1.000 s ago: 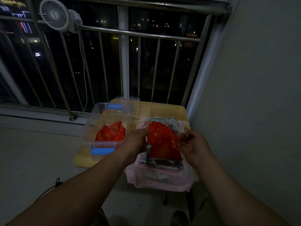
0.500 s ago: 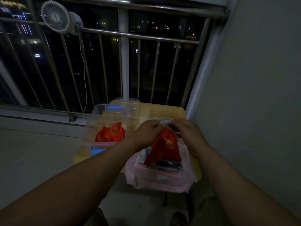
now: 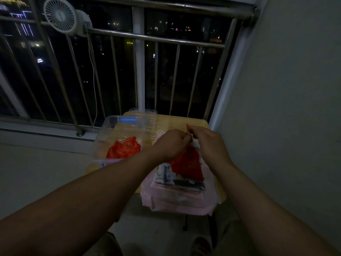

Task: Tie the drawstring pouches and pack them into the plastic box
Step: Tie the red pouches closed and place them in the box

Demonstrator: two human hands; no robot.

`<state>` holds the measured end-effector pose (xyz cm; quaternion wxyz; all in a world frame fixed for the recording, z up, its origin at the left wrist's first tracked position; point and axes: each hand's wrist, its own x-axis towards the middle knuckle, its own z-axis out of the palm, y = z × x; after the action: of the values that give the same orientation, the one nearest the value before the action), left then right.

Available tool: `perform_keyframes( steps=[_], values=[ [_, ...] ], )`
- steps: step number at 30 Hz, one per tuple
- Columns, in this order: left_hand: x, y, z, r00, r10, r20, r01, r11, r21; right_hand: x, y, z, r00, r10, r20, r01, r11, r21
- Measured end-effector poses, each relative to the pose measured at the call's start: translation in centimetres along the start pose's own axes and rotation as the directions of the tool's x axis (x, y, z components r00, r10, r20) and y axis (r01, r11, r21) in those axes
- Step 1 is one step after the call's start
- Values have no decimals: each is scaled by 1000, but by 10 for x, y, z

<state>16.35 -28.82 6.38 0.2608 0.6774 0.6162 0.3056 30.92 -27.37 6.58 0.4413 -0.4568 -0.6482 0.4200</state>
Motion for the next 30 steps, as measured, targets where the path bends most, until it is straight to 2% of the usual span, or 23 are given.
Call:
perform_keyframes(
  steps=[3, 7, 10, 16, 19, 24, 30],
  values=[
    [2, -4, -4, 999, -24, 24, 26, 995, -93, 5, 7, -8, 992, 100, 74, -106, 992, 75],
    [0, -8, -12, 995, -24, 94, 36, 991, -131, 6, 17, -7, 946, 179, 270, -195, 980, 34],
    [0, -12, -13, 993, -48, 109, 62, 989, -131, 7, 22, -4, 933, 219, 285, -229, 973, 2],
    [0, -21, -19, 991, -90, 97, 98, 992, -78, -4, 25, -4, 870, 238, 432, -263, 965, -3],
    [-2, -21, -21, 992, -88, 89, 93, 994, -59, -6, 33, -2, 870, 237, 433, -240, 970, -48],
    [-2, -27, -16, 994, -92, 51, 96, 992, -86, -9, 44, 6, 920, 174, 351, -167, 985, -50],
    [-5, -30, -13, 995, -93, 24, 95, 989, -114, -9, 48, 14, 909, 188, 372, -196, 980, -16]
  ],
)
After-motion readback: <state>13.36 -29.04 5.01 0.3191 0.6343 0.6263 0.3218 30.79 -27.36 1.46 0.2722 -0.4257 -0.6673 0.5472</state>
